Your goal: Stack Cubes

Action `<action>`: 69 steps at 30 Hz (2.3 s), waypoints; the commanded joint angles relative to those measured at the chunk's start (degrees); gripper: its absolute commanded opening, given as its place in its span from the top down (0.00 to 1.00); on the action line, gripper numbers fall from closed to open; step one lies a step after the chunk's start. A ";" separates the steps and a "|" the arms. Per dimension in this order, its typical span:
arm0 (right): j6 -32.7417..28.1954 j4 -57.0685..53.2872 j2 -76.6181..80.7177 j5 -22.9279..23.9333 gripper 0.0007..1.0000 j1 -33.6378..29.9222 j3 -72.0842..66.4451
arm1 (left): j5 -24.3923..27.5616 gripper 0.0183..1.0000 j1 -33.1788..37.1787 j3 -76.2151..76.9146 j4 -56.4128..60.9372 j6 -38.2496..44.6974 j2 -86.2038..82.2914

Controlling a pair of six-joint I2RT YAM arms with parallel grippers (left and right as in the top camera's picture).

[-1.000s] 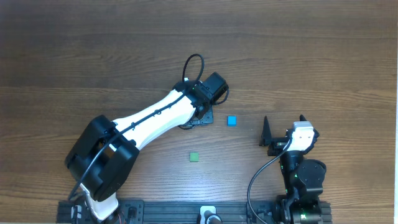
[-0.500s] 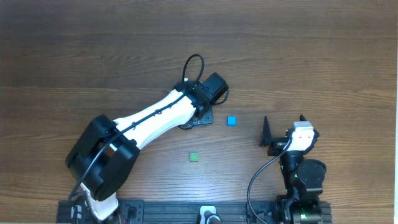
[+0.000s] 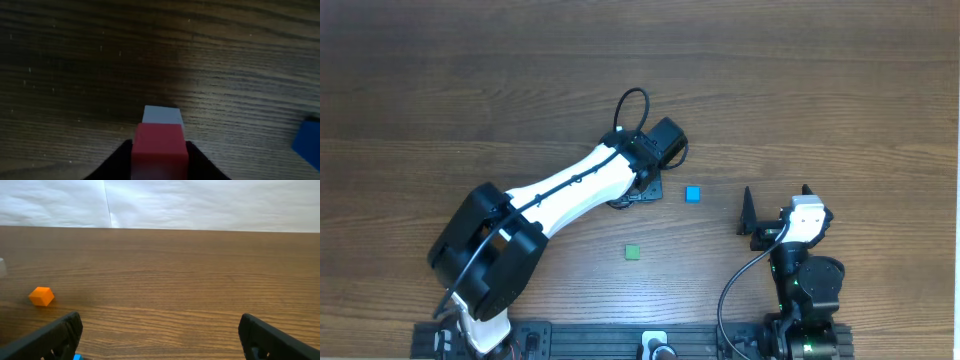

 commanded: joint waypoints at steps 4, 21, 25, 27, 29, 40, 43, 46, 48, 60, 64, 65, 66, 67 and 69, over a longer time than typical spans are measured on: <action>-0.04 0.33 -0.37 -0.48 0.01 0.26 -0.57 | -0.92 0.35 -0.24 0.48 -0.02 -0.33 1.14; -0.04 0.33 -0.37 -0.48 0.01 0.26 -0.57 | -5.75 0.29 7.02 22.58 -4.87 7.28 6.69; -0.04 0.33 -0.37 -0.48 0.01 0.26 -0.57 | -5.38 0.33 9.05 23.50 -4.70 7.28 10.29; -0.04 0.33 -0.37 -0.48 0.01 0.26 -0.57 | -5.38 0.33 9.22 23.50 -3.78 8.74 11.91; -0.04 0.33 -0.37 -0.48 0.01 0.26 -0.57 | -5.11 0.34 9.20 23.50 -2.64 9.01 13.27; -0.04 0.33 -0.37 -0.48 0.01 0.26 -0.57 | -2.58 0.39 9.22 23.52 -0.55 10.25 17.00; -0.04 0.33 -0.37 -0.48 0.01 0.26 -0.57 | -2.34 0.40 9.20 23.52 -0.48 10.25 17.35; -0.04 0.33 -0.37 -0.48 0.01 0.26 -0.57 | -2.05 0.42 9.22 23.52 -0.52 10.25 17.68; -0.04 0.33 -0.37 -0.48 0.01 0.26 -0.57 | -1.92 0.42 9.20 23.52 -0.57 10.25 17.99; -0.04 0.33 -0.37 -0.48 0.01 0.26 -0.57 | -1.90 0.52 9.29 23.52 -0.57 10.23 19.61; -0.04 0.33 -0.37 -0.48 0.01 0.26 -0.57 | -1.88 0.67 9.31 23.52 -0.92 10.23 19.63; -0.04 0.33 -0.37 -0.48 0.01 0.26 -0.57 | -1.88 0.69 9.31 23.52 -0.92 10.23 19.63; -0.04 0.33 -0.37 -0.48 0.01 0.26 -0.57 | -1.88 0.71 9.31 23.52 -0.92 10.23 19.63; -0.04 0.33 -0.37 -0.46 0.01 0.26 -0.57 | -1.88 0.73 9.31 23.52 -0.92 10.23 19.63; -0.04 0.33 -0.37 -0.48 0.01 0.26 -0.57 | -1.86 0.77 9.31 23.52 -0.92 10.23 19.63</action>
